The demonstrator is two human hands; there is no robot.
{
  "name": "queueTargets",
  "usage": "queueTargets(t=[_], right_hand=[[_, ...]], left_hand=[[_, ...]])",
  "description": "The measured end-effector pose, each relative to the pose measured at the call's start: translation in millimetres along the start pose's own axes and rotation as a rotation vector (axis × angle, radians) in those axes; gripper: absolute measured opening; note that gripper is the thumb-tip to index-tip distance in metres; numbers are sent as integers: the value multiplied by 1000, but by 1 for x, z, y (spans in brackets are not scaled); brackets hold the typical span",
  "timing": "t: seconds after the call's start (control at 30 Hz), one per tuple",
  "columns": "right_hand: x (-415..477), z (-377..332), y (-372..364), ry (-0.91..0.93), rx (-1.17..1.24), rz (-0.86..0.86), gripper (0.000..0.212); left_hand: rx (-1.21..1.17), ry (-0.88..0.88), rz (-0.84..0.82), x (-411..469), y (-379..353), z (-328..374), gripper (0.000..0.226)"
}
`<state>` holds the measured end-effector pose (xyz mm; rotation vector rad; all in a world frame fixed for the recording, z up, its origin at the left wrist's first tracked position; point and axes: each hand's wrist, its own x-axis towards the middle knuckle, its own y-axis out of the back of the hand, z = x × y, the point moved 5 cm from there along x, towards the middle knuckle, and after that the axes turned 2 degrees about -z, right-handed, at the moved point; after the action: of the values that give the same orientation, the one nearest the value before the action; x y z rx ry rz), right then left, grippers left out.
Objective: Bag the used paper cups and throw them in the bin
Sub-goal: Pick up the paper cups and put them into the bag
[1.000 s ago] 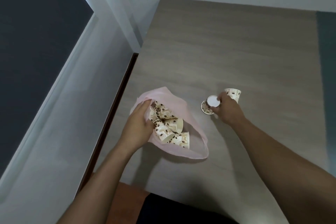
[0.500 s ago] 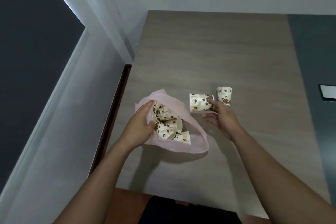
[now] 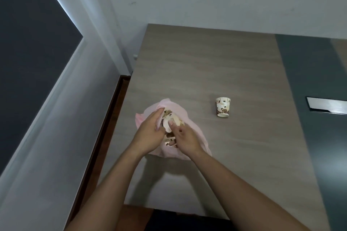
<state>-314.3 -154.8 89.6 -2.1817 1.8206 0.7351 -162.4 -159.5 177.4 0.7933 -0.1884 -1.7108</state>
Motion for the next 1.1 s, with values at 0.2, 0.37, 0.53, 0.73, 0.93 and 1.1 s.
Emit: queueTargets(t=[0.2,0.37,0.53,0.73,0.93,1.1], right_hand=[[6,7,19,39,-58,51,55],[10,23,96,-16,95,215,49],[35,45,176,-69,-67,329,25],[84,59,242,-4,-484,373,39],[145,71,255,-81,-569,241,75],[170,89,240,-115,-628,170,81]], left_hand=[[-59,-17,30,7,1,4,70],[-230,-7,25,16,-5,16,70],[-218,-6,36,32,-8,35,70],[-169,-22,54,39,-11,39,70],[-101,42,120,36,-6,32,71],[-98,67,122,33,-9,27,72]])
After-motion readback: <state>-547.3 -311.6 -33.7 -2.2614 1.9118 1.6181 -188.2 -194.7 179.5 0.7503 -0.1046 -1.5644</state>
